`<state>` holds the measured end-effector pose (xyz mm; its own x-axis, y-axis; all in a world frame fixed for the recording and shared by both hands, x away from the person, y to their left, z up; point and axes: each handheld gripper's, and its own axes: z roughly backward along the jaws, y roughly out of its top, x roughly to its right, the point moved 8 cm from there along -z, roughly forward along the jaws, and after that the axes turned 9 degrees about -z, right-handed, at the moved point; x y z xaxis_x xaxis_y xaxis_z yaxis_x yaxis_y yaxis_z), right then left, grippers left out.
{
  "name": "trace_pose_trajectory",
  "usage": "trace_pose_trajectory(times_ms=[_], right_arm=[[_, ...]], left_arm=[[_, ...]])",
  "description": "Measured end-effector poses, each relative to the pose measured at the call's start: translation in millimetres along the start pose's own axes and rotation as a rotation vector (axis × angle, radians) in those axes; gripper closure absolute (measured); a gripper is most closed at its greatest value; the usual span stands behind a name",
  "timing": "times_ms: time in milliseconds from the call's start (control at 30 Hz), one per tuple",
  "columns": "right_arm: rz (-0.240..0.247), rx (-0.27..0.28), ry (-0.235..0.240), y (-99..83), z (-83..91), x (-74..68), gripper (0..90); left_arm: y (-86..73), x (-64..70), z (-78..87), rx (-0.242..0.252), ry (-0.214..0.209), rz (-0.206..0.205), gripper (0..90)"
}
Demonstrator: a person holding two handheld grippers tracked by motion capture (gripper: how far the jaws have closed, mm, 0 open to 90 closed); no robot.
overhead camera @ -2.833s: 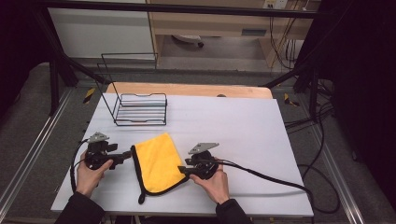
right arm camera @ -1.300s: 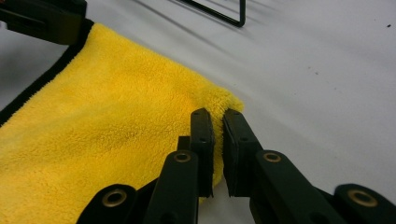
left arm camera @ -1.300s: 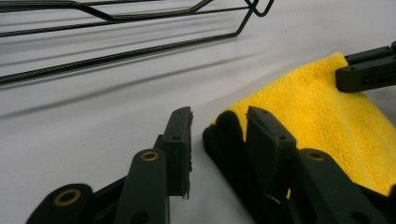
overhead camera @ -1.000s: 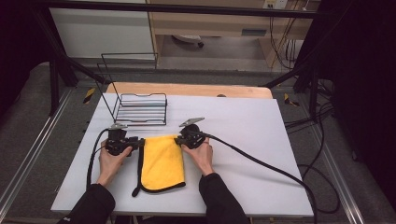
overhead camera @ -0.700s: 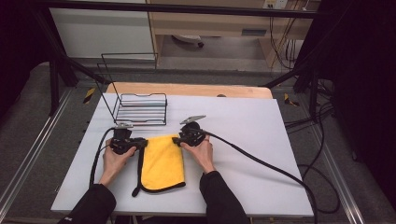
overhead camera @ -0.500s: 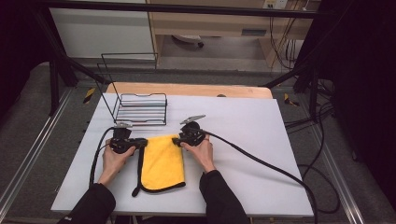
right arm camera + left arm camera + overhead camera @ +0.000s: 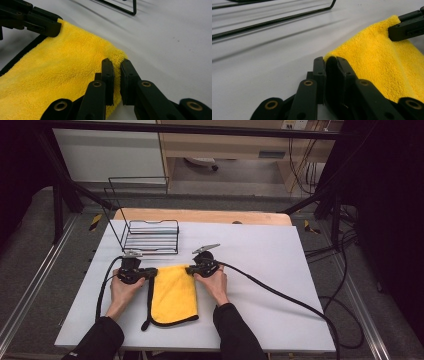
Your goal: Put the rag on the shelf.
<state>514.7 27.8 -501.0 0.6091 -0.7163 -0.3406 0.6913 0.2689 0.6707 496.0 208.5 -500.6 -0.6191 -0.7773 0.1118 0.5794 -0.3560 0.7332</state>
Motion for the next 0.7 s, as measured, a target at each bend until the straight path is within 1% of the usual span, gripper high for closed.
trace_pose_trajectory(times_ms=[67, 167, 200, 267, 367, 400, 467, 500, 533, 600, 700], right_arm=[[0.001, 0.008, -0.004, 0.4, 1.0, -0.9, 83.3], [0.009, 0.03, -0.01, 2.4, 4.8, -3.6, 83.4], [0.015, 0.044, -0.011, 4.4, 8.2, -5.8, 83.4], [0.019, 0.052, -0.011, 5.3, 10.2, -7.0, 83.4], [0.031, 0.077, -0.009, 8.5, 17.0, -11.9, 83.4], [0.04, 0.092, -0.006, 10.3, 22.3, -15.7, 83.4], [0.047, 0.102, -0.004, 11.5, 24.8, -17.5, 83.4], [0.057, 0.118, -0.003, 13.4, 30.3, -20.9, 83.4], [0.057, 0.118, -0.003, 13.4, 30.3, -20.9, 83.4], [0.059, 0.136, 0.001, 15.1, 35.2, -25.0, 83.4], [0.073, 0.159, 0.006, 17.0, 42.2, -30.2, 83.4]], left_arm=[[1.2, 1.1, 2.6, 0.012, 0.006, -0.011, 78.9], [4.7, 2.6, 8.9, 0.039, 0.001, -0.012, 79.0], [5.9, 3.3, 11.3, 0.049, -0.002, -0.012, 79.0], [8.3, 4.7, 15.7, 0.068, 0.003, -0.017, 79.1], [11.5, 7.3, 22.8, 0.092, 0.006, -0.028, 79.1], [12.5, 8.4, 24.8, 0.1, 0.007, -0.03, 79.1], [14.1, 9.9, 28.9, 0.113, 0.01, -0.035, 79.1], [14.7, 11.0, 31.1, 0.119, 0.01, -0.037, 79.1], [15.7, 11.9, 33.3, 0.128, 0.009, -0.04, 79.1], [17.3, 13.6, 38.4, 0.143, 0.008, -0.043, 79.1], [20.1, 15.8, 45.9, 0.168, 0.003, -0.046, 79.1]])
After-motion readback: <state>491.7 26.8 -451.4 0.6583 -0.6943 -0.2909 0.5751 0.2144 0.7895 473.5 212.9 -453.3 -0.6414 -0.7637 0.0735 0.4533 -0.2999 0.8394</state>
